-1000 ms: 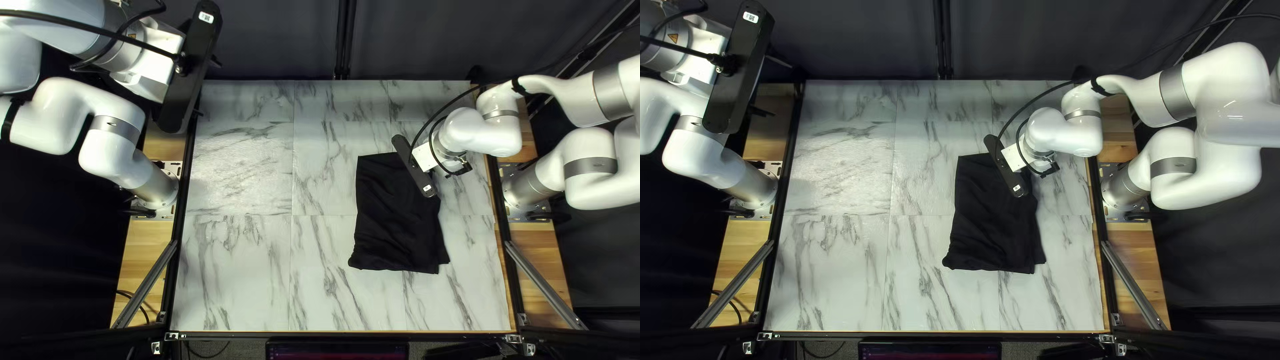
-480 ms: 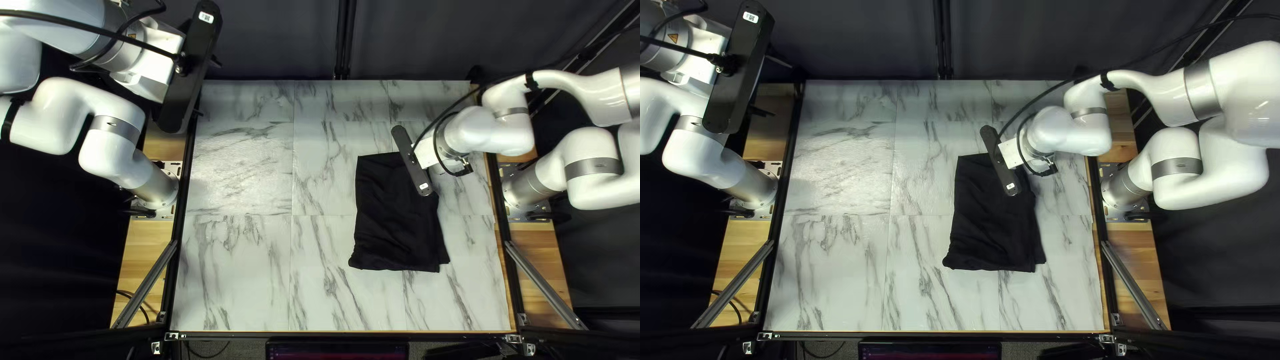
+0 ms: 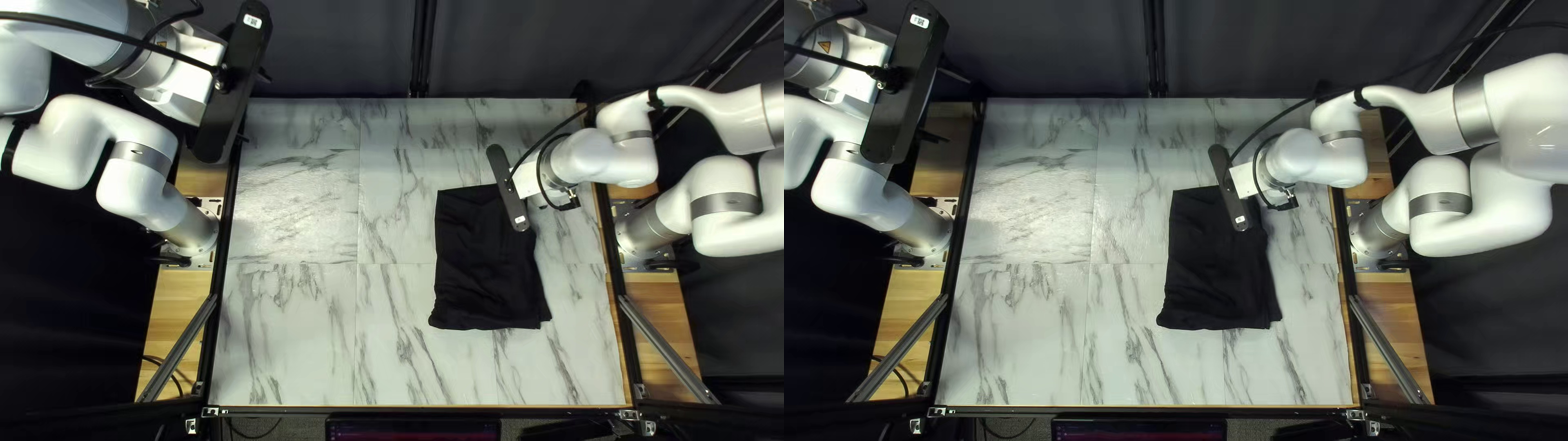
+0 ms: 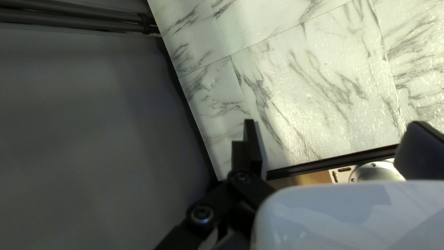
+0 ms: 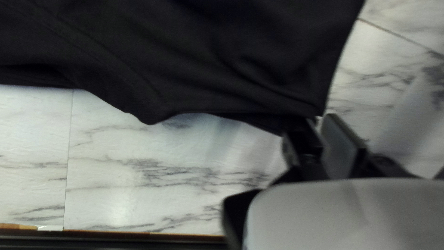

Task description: Fold t-shirt

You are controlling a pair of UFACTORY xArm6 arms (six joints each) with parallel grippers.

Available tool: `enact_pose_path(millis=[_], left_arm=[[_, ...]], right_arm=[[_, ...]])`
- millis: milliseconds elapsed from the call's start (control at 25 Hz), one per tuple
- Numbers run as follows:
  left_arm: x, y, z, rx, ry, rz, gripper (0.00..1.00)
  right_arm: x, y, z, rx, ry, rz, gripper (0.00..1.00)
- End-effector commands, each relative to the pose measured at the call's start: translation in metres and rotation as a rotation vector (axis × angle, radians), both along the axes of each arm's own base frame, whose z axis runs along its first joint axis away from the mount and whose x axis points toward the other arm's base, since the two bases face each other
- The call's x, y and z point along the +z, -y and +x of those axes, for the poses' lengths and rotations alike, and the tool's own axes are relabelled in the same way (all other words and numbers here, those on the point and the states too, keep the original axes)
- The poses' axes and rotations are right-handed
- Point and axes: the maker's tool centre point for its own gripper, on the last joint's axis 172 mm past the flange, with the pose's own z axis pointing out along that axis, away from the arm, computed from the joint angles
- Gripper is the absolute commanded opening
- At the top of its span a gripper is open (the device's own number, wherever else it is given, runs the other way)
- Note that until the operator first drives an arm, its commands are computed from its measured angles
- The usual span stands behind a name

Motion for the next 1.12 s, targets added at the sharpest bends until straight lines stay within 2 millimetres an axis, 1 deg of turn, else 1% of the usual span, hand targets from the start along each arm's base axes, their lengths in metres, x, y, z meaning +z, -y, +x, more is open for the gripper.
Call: enact_pose_path(millis=[40, 200, 280, 320, 400, 440, 520, 600, 680, 760, 800, 840, 880, 960, 1000, 1120], left_arm=[[0.000, 0.000, 0.000, 0.000, 0.000, 0.000, 1.00], [0.000, 0.000, 0.000, 0.000, 0.000, 0.000, 1.00], [0.000, 0.000, 0.000, 0.000, 0.000, 0.000, 1.00], [0.000, 0.000, 0.000, 0.000, 0.000, 0.000, 1.00], [0.000, 0.000, 0.000, 0.000, 0.000, 0.000, 1.00], [0.000, 0.000, 0.000, 0.000, 0.000, 0.000, 1.00], [0.000, 0.000, 0.000, 0.000, 0.000, 0.000, 1.00], [0.000, 0.000, 0.000, 0.000, 0.000, 0.000, 1.00], [0.000, 0.000, 0.000, 0.000, 0.000, 0.000, 1.00], [0.000, 0.000, 0.000, 0.000, 0.000, 0.000, 1.00], [0.000, 0.000, 0.000, 0.000, 0.000, 0.000, 1.00], [0.000, 0.000, 0.000, 0.000, 0.000, 0.000, 1.00], [0.000, 0.000, 0.000, 0.000, 0.000, 0.000, 1.00], [0.000, 0.000, 0.000, 0.000, 0.000, 0.000, 1.00], [0.000, 0.000, 0.000, 0.000, 0.000, 0.000, 1.00], [0.000, 0.000, 0.000, 0.000, 0.000, 0.000, 1.00]], right_arm=[[0.012, -0.003, 0.000, -0.002, -0.003, 0.005, 1.00], [0.019, -0.022, 0.000, -0.009, -0.010, 0.011, 1.00], [0.024, -0.035, 0.004, -0.007, -0.007, 0.023, 1.00], [0.027, -0.046, 0.011, 0.006, 0.007, 0.043, 1.00], [0.031, -0.061, 0.021, 0.029, 0.028, 0.077, 1.00], [0.036, -0.071, 0.029, 0.049, 0.051, 0.108, 1.00], [0.047, -0.081, 0.035, 0.072, 0.083, 0.149, 1.00], [0.066, -0.082, 0.034, 0.080, 0.113, 0.180, 1.00], [0.094, -0.081, 0.027, 0.070, 0.140, 0.214, 1.00], [0.136, -0.087, 0.022, 0.046, 0.163, 0.241, 1.00], [0.148, -0.089, 0.022, 0.039, 0.169, 0.245, 1.00], [0.167, -0.091, 0.021, 0.030, 0.177, 0.252, 1.00], [0.177, -0.091, 0.019, 0.026, 0.178, 0.254, 1.00], [0.206, -0.086, 0.010, 0.008, 0.180, 0.263, 1.00], [0.211, -0.084, 0.006, 0.002, 0.180, 0.267, 1.00], [0.213, -0.083, 0.005, 0.000, 0.180, 0.268, 1.00]])
